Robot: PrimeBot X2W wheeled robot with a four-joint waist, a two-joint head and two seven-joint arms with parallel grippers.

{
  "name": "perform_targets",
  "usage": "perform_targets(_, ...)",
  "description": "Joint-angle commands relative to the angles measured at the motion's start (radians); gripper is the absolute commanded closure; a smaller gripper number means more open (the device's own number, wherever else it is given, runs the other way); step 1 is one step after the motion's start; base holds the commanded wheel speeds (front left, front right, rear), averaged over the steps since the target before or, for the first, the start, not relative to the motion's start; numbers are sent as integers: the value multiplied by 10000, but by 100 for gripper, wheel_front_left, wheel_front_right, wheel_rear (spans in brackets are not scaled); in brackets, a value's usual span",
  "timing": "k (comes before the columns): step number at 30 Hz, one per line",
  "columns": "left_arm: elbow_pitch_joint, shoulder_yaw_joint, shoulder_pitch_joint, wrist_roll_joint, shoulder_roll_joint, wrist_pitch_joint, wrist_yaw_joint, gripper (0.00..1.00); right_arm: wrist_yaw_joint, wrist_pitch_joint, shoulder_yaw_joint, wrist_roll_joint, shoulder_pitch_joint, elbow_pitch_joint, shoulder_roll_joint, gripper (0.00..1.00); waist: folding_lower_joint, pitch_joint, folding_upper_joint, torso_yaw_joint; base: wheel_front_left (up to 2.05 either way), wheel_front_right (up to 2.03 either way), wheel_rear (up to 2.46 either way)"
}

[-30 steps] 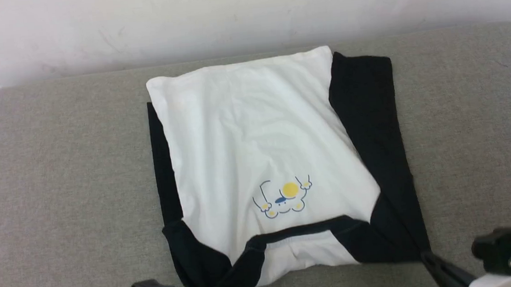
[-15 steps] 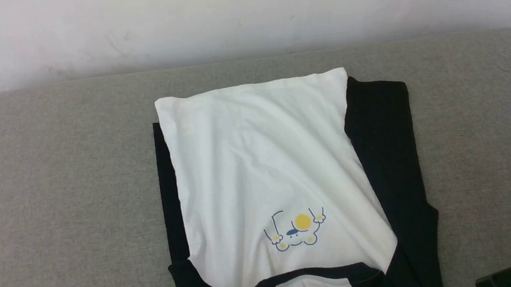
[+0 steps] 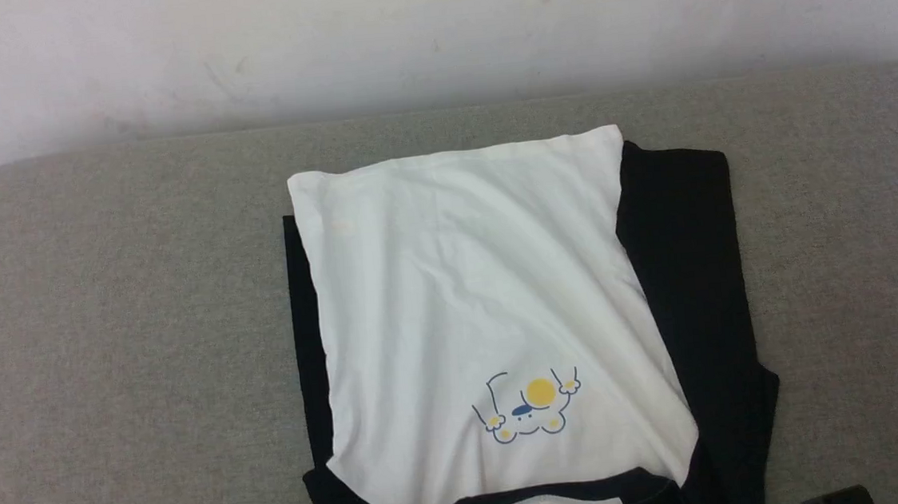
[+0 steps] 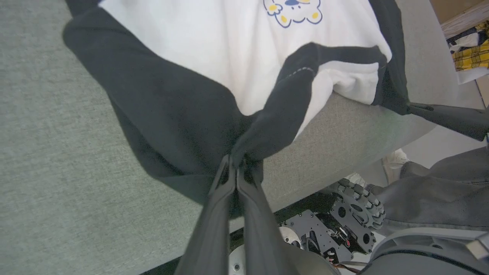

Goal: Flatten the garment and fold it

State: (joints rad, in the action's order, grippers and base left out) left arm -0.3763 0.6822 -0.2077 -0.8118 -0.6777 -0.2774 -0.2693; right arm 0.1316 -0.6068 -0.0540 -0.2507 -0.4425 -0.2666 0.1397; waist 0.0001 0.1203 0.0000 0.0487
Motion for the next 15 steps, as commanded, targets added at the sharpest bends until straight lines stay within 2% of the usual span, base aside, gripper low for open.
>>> perform_targets(1, 210, 8, 161, -66, 122, 130, 127, 100, -9, 228, -54, 115, 218, 279, -50, 100, -1, -51, 0, 13, 0, 0, 0)
perform_targets(10, 2218, 349, 639, -276, 855, 430, 946, 100, -9, 1061, -313, 236, 733, 1932, -284, 100, -1, -179, 0, 115, 0, 0, 0)
perform_targets(11, 2435, 349, 700, -282, 954, 497, 979, 72, -9, 1111, -324, 237, 766, 2030, -283, 100, -1, -208, 0, 124, 0, 0, 0)
perform_targets(12, 2619, 361, 754, -274, 1036, 557, 1016, 25, -9, 1158, -336, 236, 802, 2108, -280, 95, -1, -229, 0, 125, 0, 0, 0)
perform_targets(13, 2771, 375, 794, -270, 1108, 603, 1042, 0, -9, 1221, -372, 243, 847, 2147, -253, 73, -1, -249, 0, 126, 0, 0, 0)
perform_targets(14, 2888, 349, 816, -296, 1196, 686, 1045, 0, -9, 1284, -384, 228, 884, 2163, -241, 54, -1, -274, 0, 131, 0, 0, 0)
perform_targets(15, 2977, 328, 830, -316, 1262, 752, 1044, 0, -9, 1308, -387, 209, 905, 2163, -228, 7, -1, -298, 0, 131, 0, 0, 0)
